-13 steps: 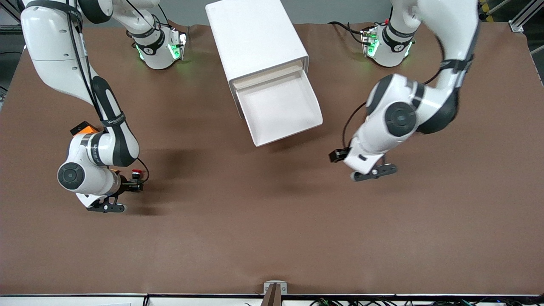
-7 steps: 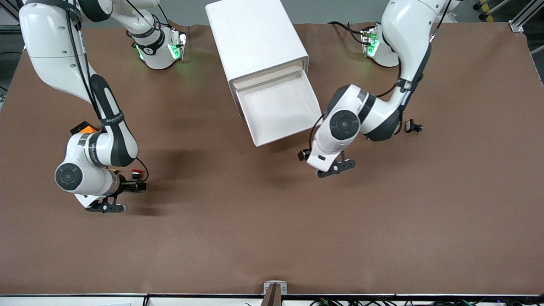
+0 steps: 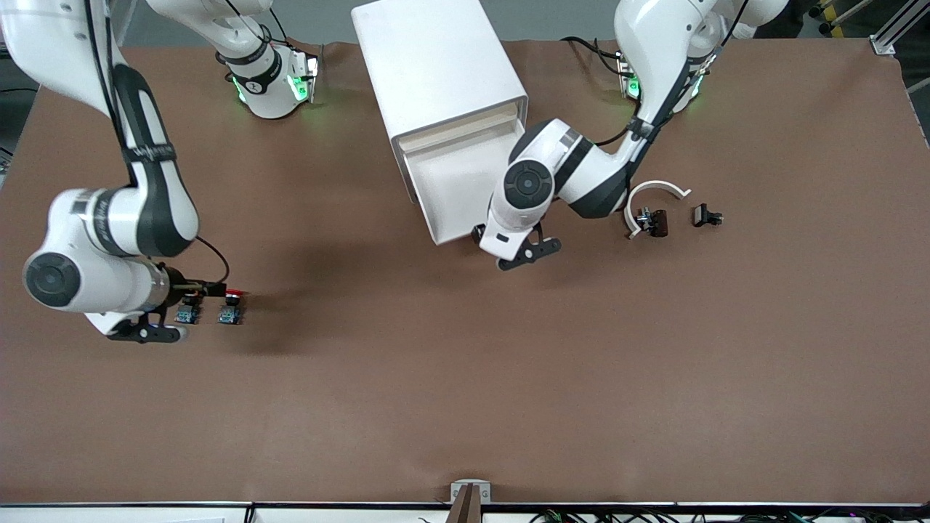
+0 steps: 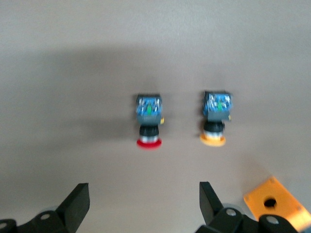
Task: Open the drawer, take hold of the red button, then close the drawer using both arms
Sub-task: 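Push the drawer shut with the left gripper while the right gripper retracts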
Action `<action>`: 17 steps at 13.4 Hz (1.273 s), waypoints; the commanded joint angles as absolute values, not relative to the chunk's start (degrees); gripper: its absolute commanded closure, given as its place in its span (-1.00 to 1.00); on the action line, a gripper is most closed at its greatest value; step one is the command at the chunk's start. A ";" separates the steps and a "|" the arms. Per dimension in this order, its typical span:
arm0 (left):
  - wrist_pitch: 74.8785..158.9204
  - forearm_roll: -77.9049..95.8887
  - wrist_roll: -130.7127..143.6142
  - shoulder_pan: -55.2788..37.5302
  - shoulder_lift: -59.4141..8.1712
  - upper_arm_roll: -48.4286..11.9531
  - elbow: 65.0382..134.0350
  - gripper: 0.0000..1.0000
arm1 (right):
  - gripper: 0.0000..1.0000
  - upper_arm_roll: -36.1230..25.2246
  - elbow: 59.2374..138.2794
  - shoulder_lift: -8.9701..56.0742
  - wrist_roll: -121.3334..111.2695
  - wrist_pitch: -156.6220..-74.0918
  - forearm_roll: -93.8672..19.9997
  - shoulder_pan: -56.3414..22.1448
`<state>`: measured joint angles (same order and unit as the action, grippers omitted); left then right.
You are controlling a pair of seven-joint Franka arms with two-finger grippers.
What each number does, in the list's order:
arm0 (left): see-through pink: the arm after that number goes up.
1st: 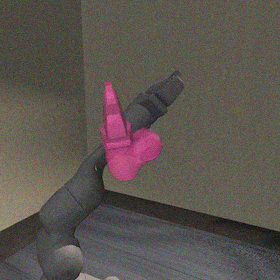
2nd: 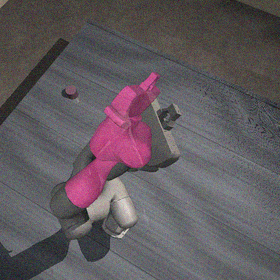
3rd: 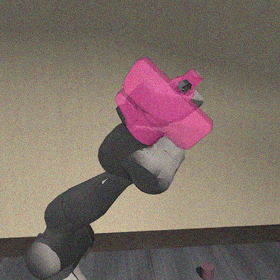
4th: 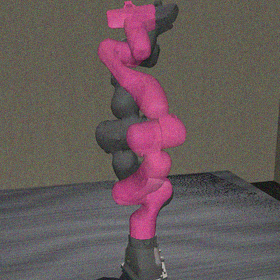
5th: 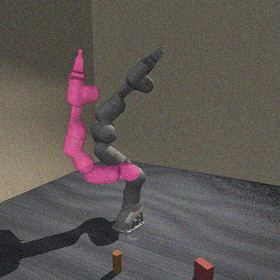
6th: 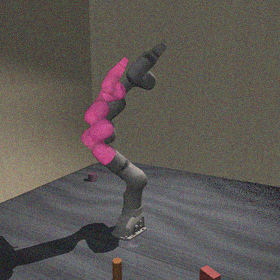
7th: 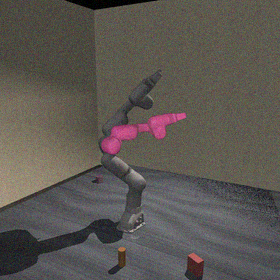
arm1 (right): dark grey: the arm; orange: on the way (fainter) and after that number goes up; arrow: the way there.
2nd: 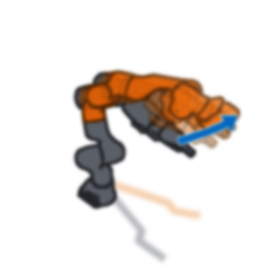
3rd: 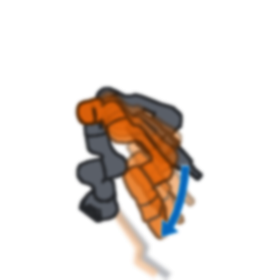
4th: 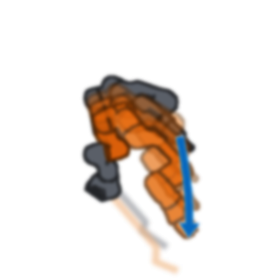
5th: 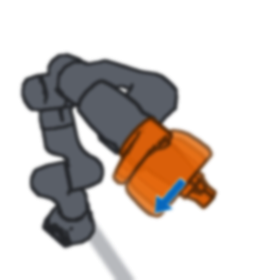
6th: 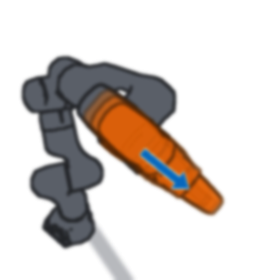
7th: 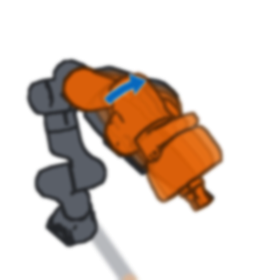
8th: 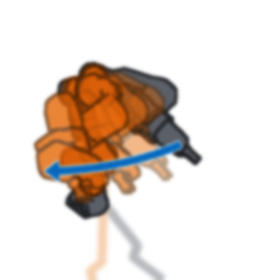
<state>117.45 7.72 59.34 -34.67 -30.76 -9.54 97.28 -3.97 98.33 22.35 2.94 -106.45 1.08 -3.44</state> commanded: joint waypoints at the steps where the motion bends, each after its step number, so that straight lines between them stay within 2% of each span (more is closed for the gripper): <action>1: 113.21 10.28 60.47 -34.80 -30.94 -11.68 96.77 -1.00 | -1.00 -3.43 99.76 14.96 2.37 -101.44 0.09 -3.16; 7: 111.80 11.07 67.31 -35.07 -31.03 -18.97 98.17 -1.00 | -1.00 -3.69 97.83 5.72 2.11 -93.62 -0.53 -2.64; 12: 111.80 11.16 72.15 -35.24 -31.20 -22.58 99.14 -1.00 | -1.00 -4.04 88.52 4.75 -0.35 -85.26 -0.53 -0.01; 17: 111.88 10.64 72.86 -34.28 -31.46 -21.89 98.09 -1.00 | -1.00 -3.96 84.03 4.66 -3.07 -84.55 -0.35 2.02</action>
<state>112.38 10.17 72.23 -34.93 -31.49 -22.11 98.96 -4.59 86.15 4.53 -1.53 -85.74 0.54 1.15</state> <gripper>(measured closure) 0.000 0.000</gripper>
